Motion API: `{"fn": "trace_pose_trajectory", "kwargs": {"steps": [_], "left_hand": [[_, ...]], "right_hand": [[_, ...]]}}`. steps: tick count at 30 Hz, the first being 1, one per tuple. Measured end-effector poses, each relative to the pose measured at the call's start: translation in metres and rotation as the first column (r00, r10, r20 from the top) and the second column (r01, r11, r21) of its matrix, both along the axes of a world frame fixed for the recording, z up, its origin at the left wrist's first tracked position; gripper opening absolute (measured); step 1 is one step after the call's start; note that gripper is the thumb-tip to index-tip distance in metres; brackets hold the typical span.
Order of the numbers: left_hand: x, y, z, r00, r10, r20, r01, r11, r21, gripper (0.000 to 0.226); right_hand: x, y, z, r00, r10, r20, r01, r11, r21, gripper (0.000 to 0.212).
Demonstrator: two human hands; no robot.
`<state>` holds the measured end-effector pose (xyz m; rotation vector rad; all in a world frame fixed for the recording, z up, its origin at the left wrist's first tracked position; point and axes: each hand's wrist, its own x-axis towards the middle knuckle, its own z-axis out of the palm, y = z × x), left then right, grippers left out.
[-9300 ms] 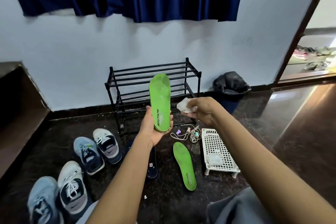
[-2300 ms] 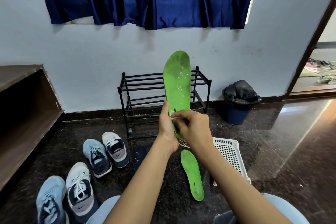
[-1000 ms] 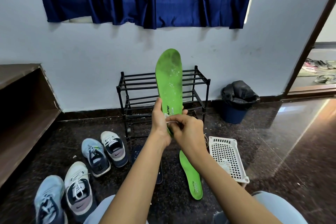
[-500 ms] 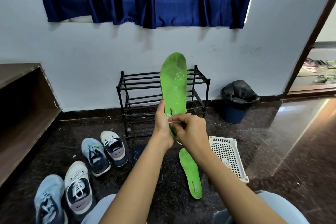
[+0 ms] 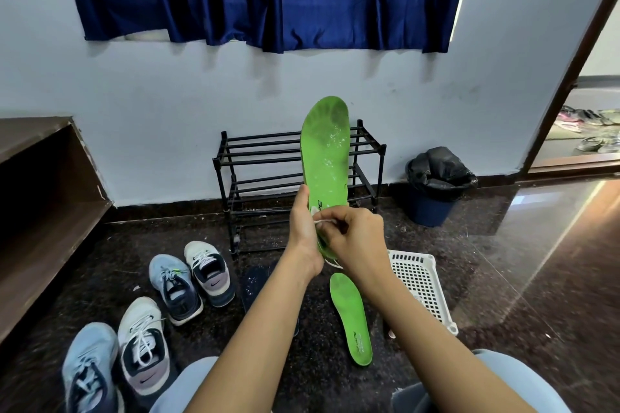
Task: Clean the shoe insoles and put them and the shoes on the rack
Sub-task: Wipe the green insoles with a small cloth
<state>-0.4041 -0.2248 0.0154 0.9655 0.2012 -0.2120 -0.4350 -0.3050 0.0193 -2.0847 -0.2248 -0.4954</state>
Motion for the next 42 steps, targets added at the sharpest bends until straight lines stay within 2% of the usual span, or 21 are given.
{"fn": "trace_pose_trajectory", "kwargs": {"steps": [5,10,14,17,22,27,30,34,38,40,42], "left_hand": [[0.008,0.015,0.003,1.000,0.013,-0.009,-0.014,0.995,-0.099,0.066],[0.011,0.019,0.000,1.000,0.015,0.014,-0.014,0.995,-0.098,0.069],[0.014,0.017,-0.003,0.999,0.038,0.030,-0.035,0.995,-0.099,0.070],[0.014,0.013,-0.002,0.998,0.040,0.038,-0.036,0.993,-0.109,0.069],[0.013,0.006,-0.003,0.999,0.026,0.024,-0.023,0.994,-0.109,0.068],[0.017,0.015,-0.003,0.996,0.080,0.045,-0.073,0.986,-0.151,0.071],[0.017,0.020,-0.002,0.995,0.081,0.053,-0.071,0.985,-0.158,0.071],[0.014,0.015,-0.003,0.998,0.055,0.031,-0.050,0.990,-0.130,0.072],[0.010,0.007,-0.001,1.000,0.017,0.015,-0.015,0.992,-0.128,0.068],[0.010,0.006,0.000,1.000,0.020,0.014,-0.017,0.991,-0.133,0.068],[0.012,0.009,0.000,0.999,0.041,0.025,-0.037,0.989,-0.142,0.069]], "right_hand": [[-0.005,0.001,-0.004,0.992,0.096,-0.080,-0.107,0.983,-0.146,0.016],[-0.004,0.002,-0.010,0.985,0.087,-0.148,-0.129,0.943,-0.306,0.018],[-0.006,0.004,-0.010,0.992,0.046,-0.113,-0.095,0.876,-0.474,0.023],[-0.006,0.004,-0.009,0.997,0.011,-0.074,-0.049,0.846,-0.531,0.026],[-0.002,0.002,-0.012,0.999,-0.035,-0.033,0.013,0.848,-0.529,0.026],[-0.008,0.004,-0.013,0.998,0.041,-0.054,-0.058,0.935,-0.351,0.026],[-0.011,0.004,-0.012,0.996,0.067,-0.066,-0.083,0.955,-0.285,0.025],[-0.008,0.004,-0.013,0.996,0.043,-0.079,-0.070,0.919,-0.389,0.022],[-0.004,0.002,-0.010,0.998,-0.053,-0.035,0.028,0.863,-0.504,0.026],[-0.004,0.003,-0.010,0.998,-0.061,-0.026,0.040,0.870,-0.492,0.027],[-0.005,0.005,-0.011,0.998,-0.034,-0.049,0.011,0.914,-0.407,0.027]]}}
